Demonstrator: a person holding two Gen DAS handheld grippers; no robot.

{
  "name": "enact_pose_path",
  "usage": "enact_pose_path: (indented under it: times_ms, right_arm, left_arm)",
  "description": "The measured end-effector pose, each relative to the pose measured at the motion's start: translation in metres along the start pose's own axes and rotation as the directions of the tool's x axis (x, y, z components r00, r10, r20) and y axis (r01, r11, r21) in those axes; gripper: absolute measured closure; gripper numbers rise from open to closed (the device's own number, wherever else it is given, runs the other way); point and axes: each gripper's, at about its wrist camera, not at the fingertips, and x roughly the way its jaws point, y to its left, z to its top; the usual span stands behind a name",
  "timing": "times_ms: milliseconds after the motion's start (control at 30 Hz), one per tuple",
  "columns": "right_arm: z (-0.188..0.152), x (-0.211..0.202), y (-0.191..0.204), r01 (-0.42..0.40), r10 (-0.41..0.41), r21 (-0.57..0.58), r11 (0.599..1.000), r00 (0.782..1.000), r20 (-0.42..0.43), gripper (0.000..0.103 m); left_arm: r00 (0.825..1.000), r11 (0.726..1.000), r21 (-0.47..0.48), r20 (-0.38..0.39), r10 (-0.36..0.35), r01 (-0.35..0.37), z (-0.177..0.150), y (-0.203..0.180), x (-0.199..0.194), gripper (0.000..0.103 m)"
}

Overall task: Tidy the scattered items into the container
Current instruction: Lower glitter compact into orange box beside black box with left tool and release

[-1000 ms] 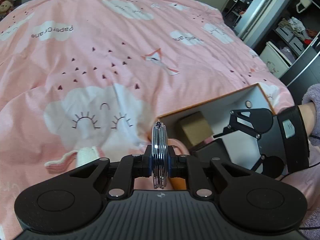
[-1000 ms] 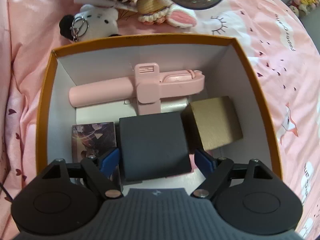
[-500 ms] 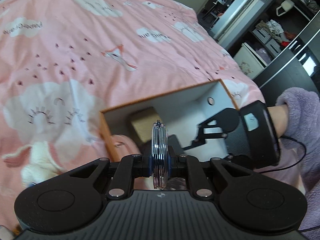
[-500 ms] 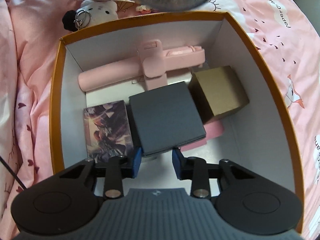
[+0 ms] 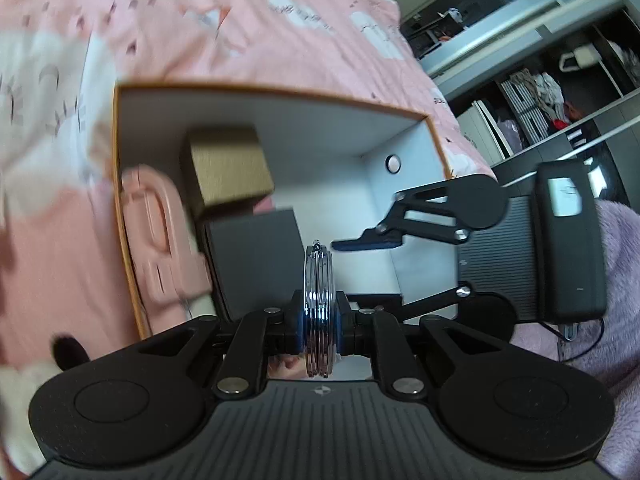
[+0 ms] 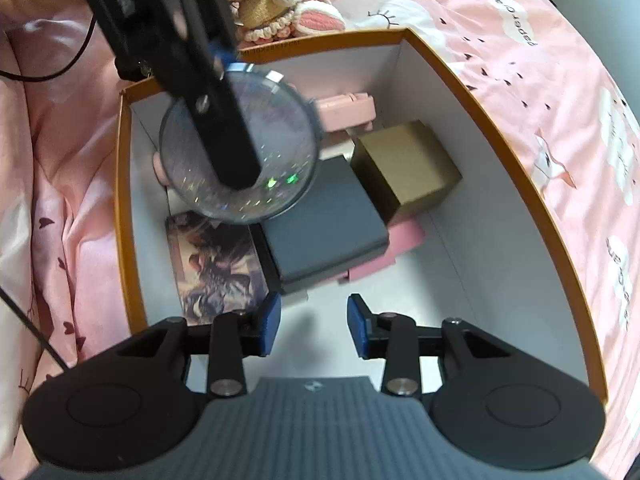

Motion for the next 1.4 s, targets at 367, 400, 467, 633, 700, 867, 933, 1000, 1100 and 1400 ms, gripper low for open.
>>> enact_pose_path:
  times_ms: [367, 400, 467, 633, 700, 867, 933, 1000, 1100, 1400]
  right_arm:
    - [-0.01, -0.006, -0.002, 0.069, -0.074, 0.277, 0.958, 0.997, 0.009, 0.064]
    - [-0.01, -0.005, -0.003, 0.074, -0.077, 0.312, 0.947, 0.997, -0.001, 0.064]
    - [-0.011, -0.003, -0.008, 0.073, -0.073, 0.374, 0.925, 0.997, -0.016, 0.064]
    - [-0.011, 0.006, -0.011, 0.114, -0.097, 0.444, 0.889, 0.993, -0.061, 0.064]
    - [-0.015, 0.004, -0.014, 0.115, -0.096, 0.462, 0.88, 0.993, -0.065, 0.064]
    - [-0.016, 0.004, -0.012, 0.11, -0.095, 0.469, 0.877, 0.994, -0.055, 0.064]
    - [-0.016, 0.004, -0.01, 0.107, -0.094, 0.465, 0.879, 0.994, -0.052, 0.064]
    - [-0.015, 0.005, -0.009, 0.103, -0.091, 0.463, 0.88, 0.995, -0.048, 0.064]
    - [-0.015, 0.006, -0.007, 0.097, -0.086, 0.459, 0.883, 0.995, -0.046, 0.065]
    - [-0.011, 0.003, -0.005, 0.079, -0.082, 0.462, 0.883, 0.997, -0.014, 0.072]
  left_arm:
    - [0.998, 0.971, -0.233, -0.017, -0.058, 0.053, -0.022, 0.027, 0.033, 0.088]
    - [0.998, 0.969, -0.241, -0.021, -0.062, 0.055, -0.023, 0.027, 0.035, 0.088]
    - [0.998, 0.966, -0.253, -0.02, -0.061, 0.054, -0.022, 0.027, 0.038, 0.088]
    - [0.999, 0.966, -0.258, -0.048, -0.006, -0.007, -0.017, 0.025, 0.042, 0.086]
    - [0.998, 0.966, -0.257, -0.059, 0.019, -0.034, -0.016, 0.023, 0.042, 0.082]
    - [0.991, 0.966, -0.225, -0.076, 0.112, -0.127, -0.013, 0.015, 0.035, 0.07]
    - [0.986, 0.966, -0.207, -0.081, 0.143, -0.157, -0.013, 0.011, 0.034, 0.067]
    - [0.981, 0.965, -0.187, -0.084, 0.173, -0.186, -0.012, 0.007, 0.033, 0.065]
    - [0.976, 0.963, -0.166, -0.085, 0.202, -0.213, -0.013, 0.001, 0.032, 0.065]
    - [0.968, 0.96, -0.138, -0.101, 0.23, -0.243, -0.019, -0.006, 0.026, 0.065]
